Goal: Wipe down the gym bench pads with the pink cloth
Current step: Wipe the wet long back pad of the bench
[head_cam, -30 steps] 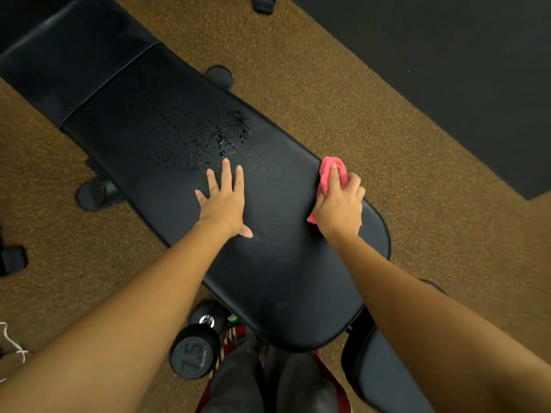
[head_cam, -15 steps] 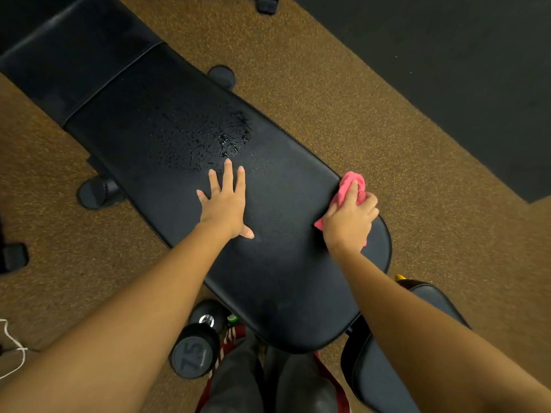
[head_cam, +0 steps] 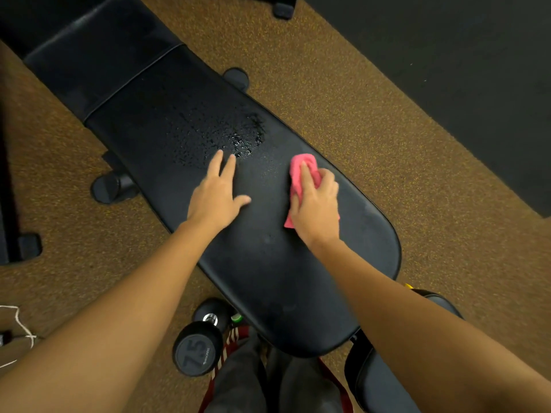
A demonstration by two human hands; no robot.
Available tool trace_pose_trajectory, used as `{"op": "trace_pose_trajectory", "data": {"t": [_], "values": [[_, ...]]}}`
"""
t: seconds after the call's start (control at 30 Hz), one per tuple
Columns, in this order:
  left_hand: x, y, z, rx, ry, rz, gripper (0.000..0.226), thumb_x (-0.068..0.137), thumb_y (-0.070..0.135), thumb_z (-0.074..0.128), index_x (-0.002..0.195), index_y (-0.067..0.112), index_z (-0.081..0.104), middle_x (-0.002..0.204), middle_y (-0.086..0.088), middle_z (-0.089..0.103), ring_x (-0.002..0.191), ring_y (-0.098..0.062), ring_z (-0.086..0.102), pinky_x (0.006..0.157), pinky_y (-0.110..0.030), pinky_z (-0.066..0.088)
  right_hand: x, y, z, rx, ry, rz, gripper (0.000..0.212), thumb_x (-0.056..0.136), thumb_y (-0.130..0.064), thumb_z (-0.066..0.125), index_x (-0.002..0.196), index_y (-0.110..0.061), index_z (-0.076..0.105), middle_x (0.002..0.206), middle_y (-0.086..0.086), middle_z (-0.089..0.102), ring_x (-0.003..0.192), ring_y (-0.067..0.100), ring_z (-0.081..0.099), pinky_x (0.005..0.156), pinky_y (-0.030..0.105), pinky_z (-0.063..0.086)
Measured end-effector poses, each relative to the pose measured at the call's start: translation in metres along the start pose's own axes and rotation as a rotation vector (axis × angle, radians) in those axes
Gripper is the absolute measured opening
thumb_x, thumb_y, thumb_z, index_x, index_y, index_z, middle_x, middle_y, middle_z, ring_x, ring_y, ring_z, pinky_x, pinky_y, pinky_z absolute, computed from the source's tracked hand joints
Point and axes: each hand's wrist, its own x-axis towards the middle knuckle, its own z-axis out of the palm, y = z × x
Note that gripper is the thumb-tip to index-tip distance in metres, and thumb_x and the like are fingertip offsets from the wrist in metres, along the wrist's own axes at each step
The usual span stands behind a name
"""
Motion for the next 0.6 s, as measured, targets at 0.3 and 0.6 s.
{"op": "trace_pose_trajectory", "data": {"t": [0.3, 0.6], "values": [[-0.002, -0.038, -0.007, 0.164, -0.08, -0.279, 0.1, 0.081, 0.038, 0.069, 0.15, 0.013, 0.001, 0.157, -0.011, -0.011, 0.144, -0.033, 0.006, 0.115, -0.046, 0.018, -0.035, -0.055, 0.036, -0.13, -0.301, -0.277, 0.063, 0.083, -0.019, 0.062, 0.141, -0.009, 0.039, 0.126, 0.021, 0.047, 0.1, 0.037, 0.049, 0.073, 0.046, 0.052], [-0.013, -0.045, -0.003, 0.19, -0.148, -0.291, 0.108, 0.08, 0.038, 0.07, 0.149, 0.012, -0.009, 0.155, -0.012, -0.019, 0.145, -0.031, -0.003, 0.116, -0.049, 0.009, 0.001, -0.048, 0.03, -0.14, -0.239, -0.228, 0.058, 0.092, -0.02, 0.049, 0.146, -0.013, 0.028, 0.135, 0.019, 0.035, 0.108, 0.037, 0.042, 0.086, 0.046, 0.045]]}}
